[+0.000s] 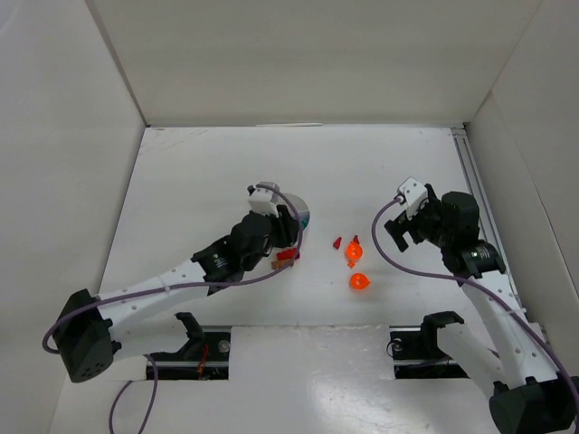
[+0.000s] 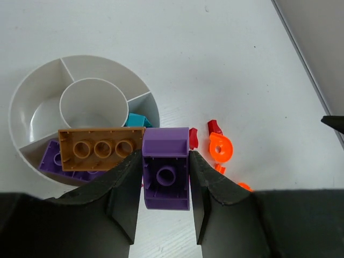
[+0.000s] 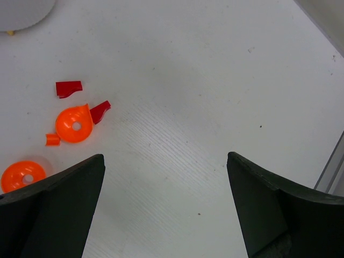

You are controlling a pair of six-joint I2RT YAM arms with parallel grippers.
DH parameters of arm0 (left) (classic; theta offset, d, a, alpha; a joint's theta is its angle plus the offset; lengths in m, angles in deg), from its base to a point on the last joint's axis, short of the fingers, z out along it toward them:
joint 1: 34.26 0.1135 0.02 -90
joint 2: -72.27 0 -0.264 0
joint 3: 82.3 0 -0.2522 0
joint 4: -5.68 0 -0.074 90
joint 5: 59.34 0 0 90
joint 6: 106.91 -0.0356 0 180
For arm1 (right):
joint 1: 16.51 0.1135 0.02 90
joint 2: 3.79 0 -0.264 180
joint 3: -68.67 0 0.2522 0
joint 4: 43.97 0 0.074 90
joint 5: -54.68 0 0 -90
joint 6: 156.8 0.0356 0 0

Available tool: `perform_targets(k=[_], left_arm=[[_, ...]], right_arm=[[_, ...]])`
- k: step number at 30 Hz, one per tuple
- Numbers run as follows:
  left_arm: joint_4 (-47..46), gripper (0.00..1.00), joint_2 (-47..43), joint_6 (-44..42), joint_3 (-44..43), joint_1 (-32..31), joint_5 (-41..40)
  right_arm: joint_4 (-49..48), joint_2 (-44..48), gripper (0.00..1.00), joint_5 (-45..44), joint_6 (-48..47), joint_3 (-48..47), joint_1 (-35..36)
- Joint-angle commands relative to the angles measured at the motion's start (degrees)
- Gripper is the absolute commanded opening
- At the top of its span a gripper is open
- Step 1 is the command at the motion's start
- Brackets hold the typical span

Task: Sort the legos into containers by color

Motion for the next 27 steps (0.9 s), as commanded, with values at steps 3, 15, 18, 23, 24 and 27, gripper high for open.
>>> perform_targets(k=[3,15,18,23,24,27], left_arm=[[-6.3,0.20,-2.6,2.2,2.9,1.8,6.0],[-5.4,0.16,6.4,2.2,-1.6,-4.7,16.6],[-4.8,0.18,11.4,2.2,-3.2,-7.9,16.6],[-1.7,0.18,19.1,3.3,-7.1,-10.4,15.0],[-1.0,0.18,20.9,3.3,-7.8,-10.4,15.0],[-0.4,0.21,23.7,3.3,-8.4,-10.4,14.3]], right_arm=[[-2.8,-0.2,1.00,2.8,-0.8,-0.4,-0.9],[-2.8,0.3,1.00,2.8,-0.8,0.1,-0.9],[-2.8,0.3,1.00,2.8,-0.8,0.1,-0.9],[-2.3,0.3,1.00,2.8,-0.8,0.1,-0.9],[-2.3,0.3,1.00,2.8,-0.8,0.1,-0.9],[-2.3,0.3,1.00,2.8,-0.8,0.7,-0.9]])
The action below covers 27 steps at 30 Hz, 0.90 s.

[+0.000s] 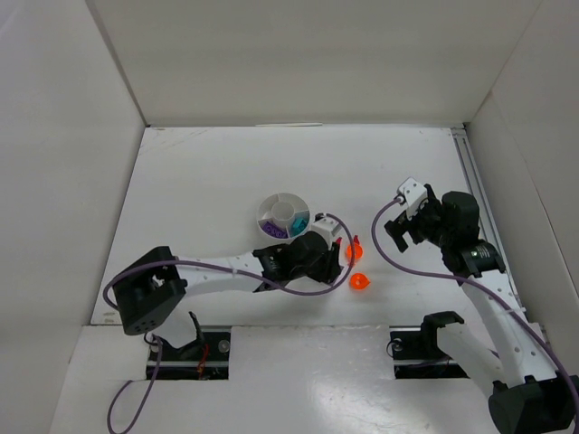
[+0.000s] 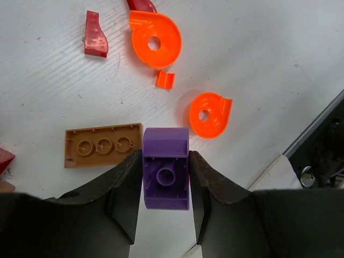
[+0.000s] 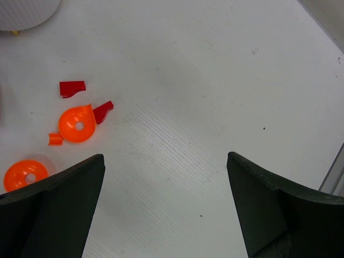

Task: Sort the legos into containers by color

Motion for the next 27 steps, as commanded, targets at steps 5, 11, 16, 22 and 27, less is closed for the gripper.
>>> perform_targets(k=[5,11,16,22,27], left_arm=[[2.6,0.41,4.5,0.1,-4.8,-0.5,-2.8],[4.6,0.41,8.3,0.1,-6.6,-1.5,-3.3],[5.3,0.56,8.4,-1.1,-7.7,-2.1,-3.3],[5.3,0.63,7.7,-2.2,-8.3,-3.4,0.6],[4.7,0.63,8.3,-3.3,-8.3,-3.4,1.2]], right_arm=[[-2.1,0.8,1.00,1.1,-0.6,0.6,-0.4],[-2.1,0.8,1.00,1.1,-0.6,0.6,-0.4],[-2.1,0.8,1.00,0.6,-0.6,0.6,-0.4],[-2.1,0.8,1.00,0.6,-0.6,0.6,-0.4],[-2.1,0.8,1.00,1.1,-0.6,0.6,-0.4]])
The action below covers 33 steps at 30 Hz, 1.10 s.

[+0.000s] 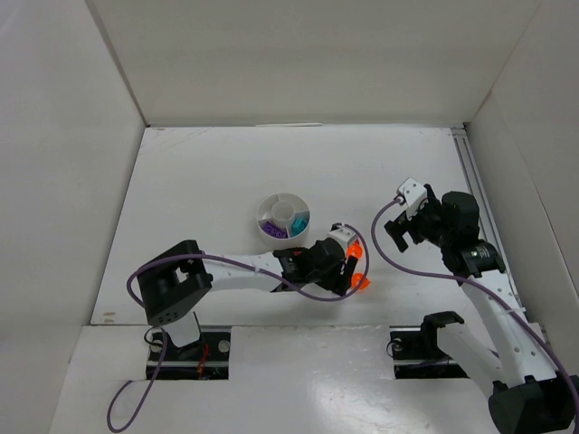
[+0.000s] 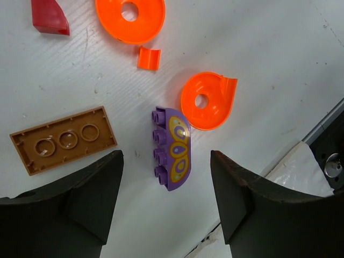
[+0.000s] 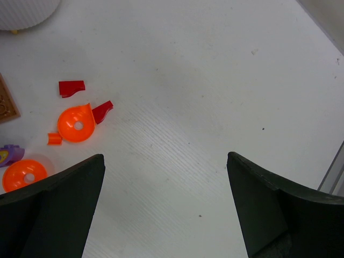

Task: Sort the legos into containers by color

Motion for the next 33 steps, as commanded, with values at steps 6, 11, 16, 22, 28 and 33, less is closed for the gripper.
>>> perform_targets(k=[6,11,16,22,28,33], left_arm=[[0.2,0.46,3.2,-2.0,-5.9,-0.9,1.1],[1.3,0.42,5.1,-3.1,-6.9,-0.9,1.1],[2.4,0.36,6.2,-3.1,-7.5,-0.9,1.1],[3.7,0.10,6.2,-2.5,-8.1,-0.9,0.1],[6.0,0.05,1.8,-2.5,-8.9,-0.9,-2.9],[4.9,0.04,-10.4,-2.7,-4.2,-0.9,-8.4]], right_arm=[[-2.2,1.3,1.00,1.1,-0.2,0.5,-0.4],[-2.2,1.3,1.00,1.1,-0.2,0.5,-0.4],[-2.2,1.3,1.00,1.1,-0.2,0.5,-0.4],[-2.2,1.8,1.00,0.6,-0.2,0.5,-0.4],[-1.7,2.3,1.00,0.6,-0.2,0.5,-0.4],[-2.2,2.3,1.00,1.2,-0.2,0.5,-0.4]])
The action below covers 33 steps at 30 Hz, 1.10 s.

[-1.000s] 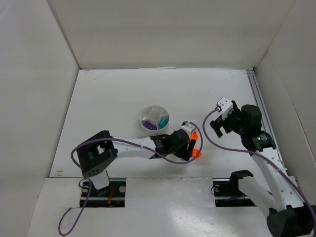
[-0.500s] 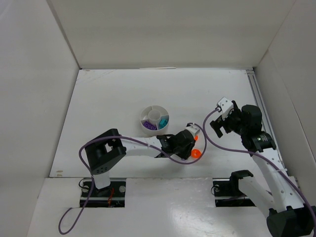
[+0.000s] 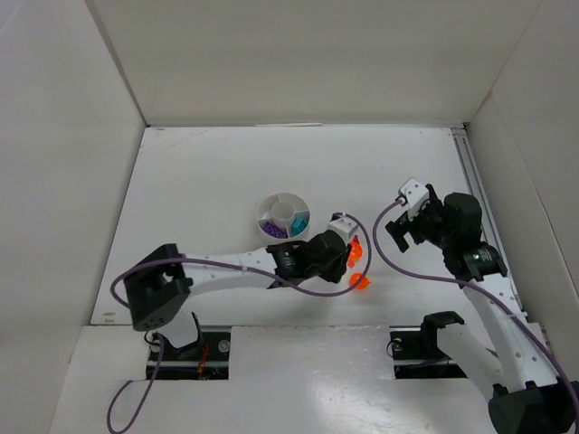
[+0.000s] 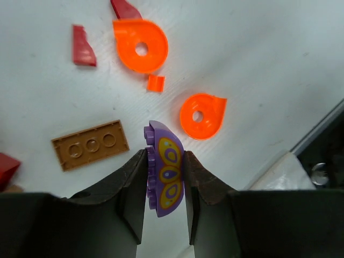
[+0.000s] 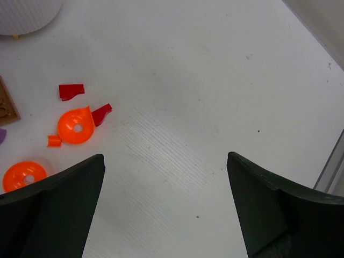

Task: Sort the legos into containers by color

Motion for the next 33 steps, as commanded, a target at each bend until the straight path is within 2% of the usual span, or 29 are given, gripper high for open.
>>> perform_targets(k=[1,6,7,10,11,15,18,19,23,25,28,33], left_arm=[[-1.7,0.04,-12.0,0.3,2.3,-0.2,-6.6],[1.4,0.04,-21.0,11.4,5.4,5.3,-15.6],[5.6,0.04,-22.9,18.0,5.4,5.9,-20.9],[12.6,0.08,-25.8,28.0,5.4,8.5,-27.2],[16.4,0.08,-26.5,34.3,5.4,10.4,-29.2],[21.1,0.08,-29.4,45.2,6.8,14.8,-29.9],[21.7,0.08,-30.2,50.0,8.4,16.0,-30.6],[22.4,0.08,-30.7,54.0,9.0,16.6,-31.2],[21.6,0.08,-30.2,57.5,9.6,18.8,-32.0],[21.0,0.07,-26.9,62.0,9.6,19.4,-32.0],[25.0,0.04,-24.7,65.3,7.0,19.4,-33.1],[25.7,0.04,-22.2,65.5,5.8,19.4,-33.1]], right_arm=[[-2.2,0.8,1.00,1.1,-0.2,0.5,-0.4],[-2.2,0.3,1.00,1.7,-0.2,0.5,-0.4],[-2.2,0.3,1.00,1.7,-0.2,0.5,-0.4],[-2.2,-0.3,1.00,1.7,-0.2,-0.1,-0.4],[-2.2,-0.3,1.00,1.7,-0.2,-0.1,-0.4],[-2.2,-0.3,1.00,1.7,-0.8,-0.1,-0.4],[-2.2,-0.3,1.00,1.7,-0.8,-0.1,-0.4],[-2.2,-0.3,1.00,1.7,-0.8,-0.1,-0.4],[-2.2,-0.3,1.00,1.7,-0.8,-0.1,-0.4],[-2.2,-0.3,1.00,1.7,-0.8,-0.1,-0.4],[-2.2,-0.3,1.00,1.7,-0.8,-0.1,-0.4],[-1.6,-0.3,1.00,1.7,-0.8,-0.6,-0.4]])
